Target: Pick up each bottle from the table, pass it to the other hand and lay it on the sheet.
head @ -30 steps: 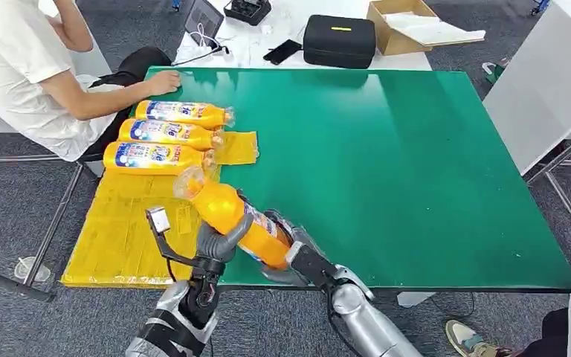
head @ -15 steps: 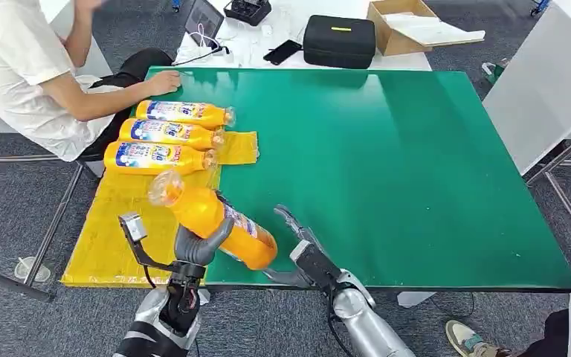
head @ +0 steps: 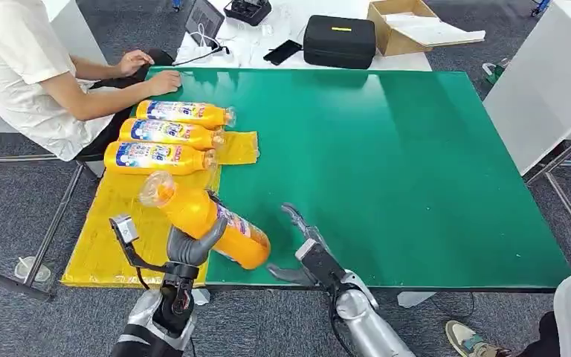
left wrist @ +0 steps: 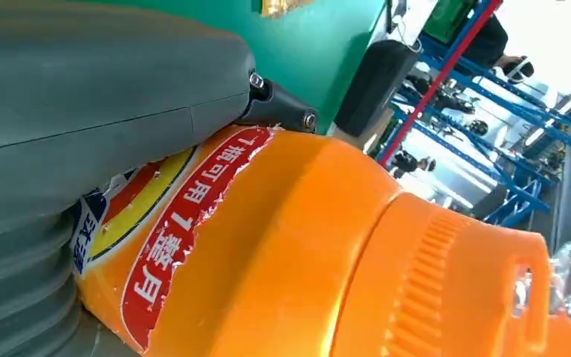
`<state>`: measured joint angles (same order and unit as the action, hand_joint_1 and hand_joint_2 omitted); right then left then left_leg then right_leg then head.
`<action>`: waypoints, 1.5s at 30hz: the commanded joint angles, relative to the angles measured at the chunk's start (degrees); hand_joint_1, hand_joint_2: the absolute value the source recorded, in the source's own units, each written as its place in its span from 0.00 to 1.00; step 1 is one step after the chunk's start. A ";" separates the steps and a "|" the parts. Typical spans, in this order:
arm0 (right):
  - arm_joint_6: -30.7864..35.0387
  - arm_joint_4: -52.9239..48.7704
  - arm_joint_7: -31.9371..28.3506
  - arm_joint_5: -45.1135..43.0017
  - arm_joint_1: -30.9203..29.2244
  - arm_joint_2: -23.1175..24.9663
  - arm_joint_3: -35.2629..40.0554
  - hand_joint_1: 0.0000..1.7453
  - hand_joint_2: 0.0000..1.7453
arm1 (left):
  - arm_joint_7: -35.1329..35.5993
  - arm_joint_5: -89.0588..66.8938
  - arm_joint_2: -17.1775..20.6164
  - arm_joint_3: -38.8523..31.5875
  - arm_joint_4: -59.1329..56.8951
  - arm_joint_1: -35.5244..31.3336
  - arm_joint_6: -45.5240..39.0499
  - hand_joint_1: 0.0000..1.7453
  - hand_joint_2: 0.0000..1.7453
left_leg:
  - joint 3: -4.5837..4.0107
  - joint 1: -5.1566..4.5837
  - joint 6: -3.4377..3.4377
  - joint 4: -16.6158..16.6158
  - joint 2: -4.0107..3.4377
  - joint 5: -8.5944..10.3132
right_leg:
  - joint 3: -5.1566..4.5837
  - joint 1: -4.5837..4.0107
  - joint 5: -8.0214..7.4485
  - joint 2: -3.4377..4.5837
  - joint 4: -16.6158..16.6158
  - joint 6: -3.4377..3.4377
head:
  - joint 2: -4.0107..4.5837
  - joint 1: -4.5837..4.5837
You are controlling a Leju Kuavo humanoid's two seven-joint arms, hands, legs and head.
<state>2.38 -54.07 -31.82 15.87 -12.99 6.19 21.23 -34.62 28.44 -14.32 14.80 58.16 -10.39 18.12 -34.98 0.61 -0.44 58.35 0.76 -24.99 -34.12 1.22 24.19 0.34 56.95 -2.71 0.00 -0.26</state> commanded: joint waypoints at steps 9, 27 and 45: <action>7.48 -6.02 -3.82 -8.21 4.32 -0.82 -17.46 0.00 1.00 | -2.41 -23.24 0.20 -0.26 -11.87 -14.59 -34.23 1.00 1.00 | 0.01 0.10 -0.03 0.08 0.42 0.10 | 0.16 -0.14 0.02 -0.53 -0.02 0.15 | 0.00 0.00; 5.61 2.68 -6.33 -6.58 -2.12 0.86 -15.79 0.00 1.00 | 11.63 -89.49 8.71 -0.19 -32.38 -23.83 -58.12 1.00 1.00 | 0.09 0.07 0.16 -0.03 -0.11 0.14 | 0.03 -0.09 -0.20 0.02 -0.02 0.17 | 0.00 0.00; 4.65 2.76 -6.77 -6.29 -1.06 0.77 -18.30 0.00 1.00 | 22.24 -93.56 8.55 4.68 -39.84 -27.61 -35.97 1.00 1.00 | 0.00 0.11 0.15 0.04 0.03 0.13 | 0.02 -0.13 -0.16 -0.13 0.00 0.19 | -0.02 0.00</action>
<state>7.63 -55.19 -38.45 9.33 -12.41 6.75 5.22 -14.12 -65.68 -6.78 16.48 24.22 -33.62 -24.97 -35.03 0.66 -0.28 58.35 0.83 -24.83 -34.19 1.18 24.04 0.23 56.97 -2.61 -0.02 -0.26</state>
